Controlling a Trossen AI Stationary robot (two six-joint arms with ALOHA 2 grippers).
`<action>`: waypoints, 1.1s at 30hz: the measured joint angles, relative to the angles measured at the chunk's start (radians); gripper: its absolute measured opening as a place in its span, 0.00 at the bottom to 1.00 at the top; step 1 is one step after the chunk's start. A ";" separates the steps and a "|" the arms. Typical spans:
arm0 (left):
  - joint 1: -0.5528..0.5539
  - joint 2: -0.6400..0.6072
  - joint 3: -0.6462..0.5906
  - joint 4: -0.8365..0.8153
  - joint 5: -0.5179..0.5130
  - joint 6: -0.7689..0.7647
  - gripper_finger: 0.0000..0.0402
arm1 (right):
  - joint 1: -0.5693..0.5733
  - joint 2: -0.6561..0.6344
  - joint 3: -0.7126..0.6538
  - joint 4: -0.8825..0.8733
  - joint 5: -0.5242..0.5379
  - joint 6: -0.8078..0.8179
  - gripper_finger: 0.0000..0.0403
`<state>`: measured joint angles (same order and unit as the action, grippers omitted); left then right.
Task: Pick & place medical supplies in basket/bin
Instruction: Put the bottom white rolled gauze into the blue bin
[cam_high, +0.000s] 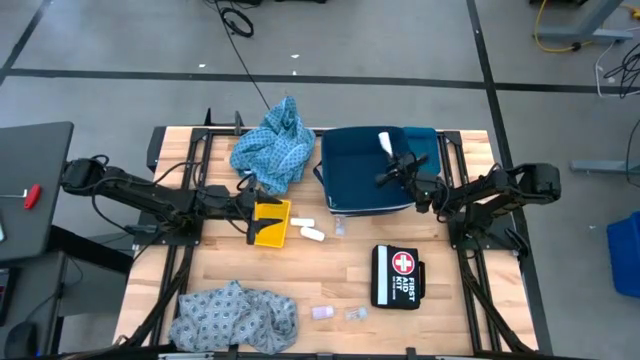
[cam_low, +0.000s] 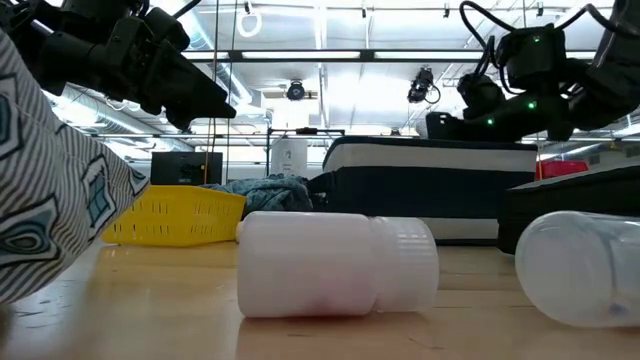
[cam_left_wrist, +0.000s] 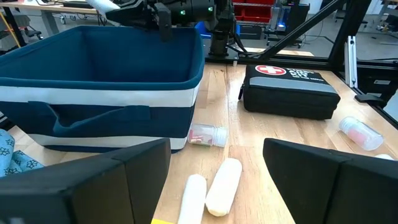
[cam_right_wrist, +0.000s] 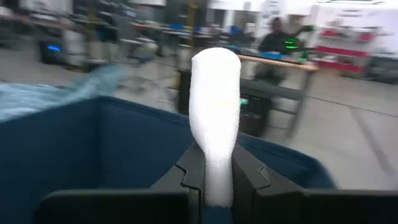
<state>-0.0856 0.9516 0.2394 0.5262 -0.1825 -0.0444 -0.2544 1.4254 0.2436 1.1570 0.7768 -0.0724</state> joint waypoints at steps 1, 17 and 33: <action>0.000 0.000 0.000 0.000 0.000 0.000 0.65 | -0.004 0.000 0.000 0.004 -0.022 0.008 0.09; 0.000 0.000 0.000 0.000 0.000 0.000 0.65 | -0.007 0.000 0.000 0.022 0.436 -0.217 0.09; 0.000 0.000 0.000 0.000 0.000 0.000 0.65 | -0.007 0.000 0.000 0.171 0.700 -0.624 0.09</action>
<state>-0.0856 0.9516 0.2394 0.5259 -0.1825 -0.0445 -0.2611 1.4250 0.2440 1.3277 1.4766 -0.6965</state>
